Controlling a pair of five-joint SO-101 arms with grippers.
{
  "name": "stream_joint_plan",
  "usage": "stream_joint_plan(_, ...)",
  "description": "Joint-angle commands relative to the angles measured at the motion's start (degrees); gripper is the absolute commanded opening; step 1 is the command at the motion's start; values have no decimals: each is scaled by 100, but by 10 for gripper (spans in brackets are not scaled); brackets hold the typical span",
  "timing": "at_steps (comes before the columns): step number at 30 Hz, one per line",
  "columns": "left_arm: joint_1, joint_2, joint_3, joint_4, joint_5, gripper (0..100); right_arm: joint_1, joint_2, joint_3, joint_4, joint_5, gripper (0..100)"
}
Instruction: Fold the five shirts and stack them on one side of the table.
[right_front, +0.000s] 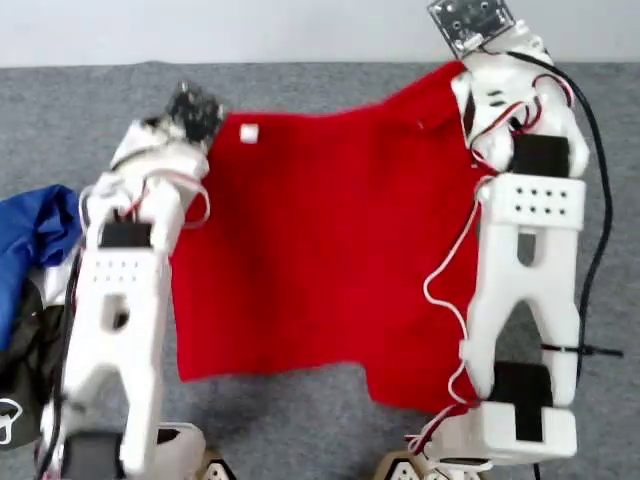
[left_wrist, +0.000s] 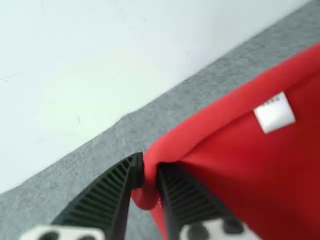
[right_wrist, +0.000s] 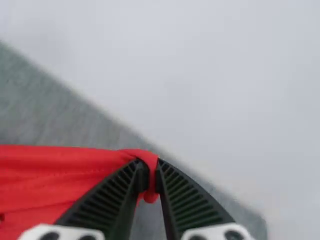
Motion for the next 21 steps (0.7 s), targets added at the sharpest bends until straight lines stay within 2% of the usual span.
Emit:
stream_joint_plan(1, -62, 1064, -1560, -149, -70, 6, -277, 198, -88, -1147, 0, 10)
stream_joint_plan(5, 53, 1960, -2870, 237, -70, 6, -488, 637, -88, -1798, 615, 10)
stream_joint_plan(11, 202, 2708, -3697, 1240, -70, 6, -453, 936, -53, -1903, 659, 10)
stream_joint_plan(21, 158, 2804, -3723, 4088, -826, 6, -215, 549, -70, 1086, 624, 10)
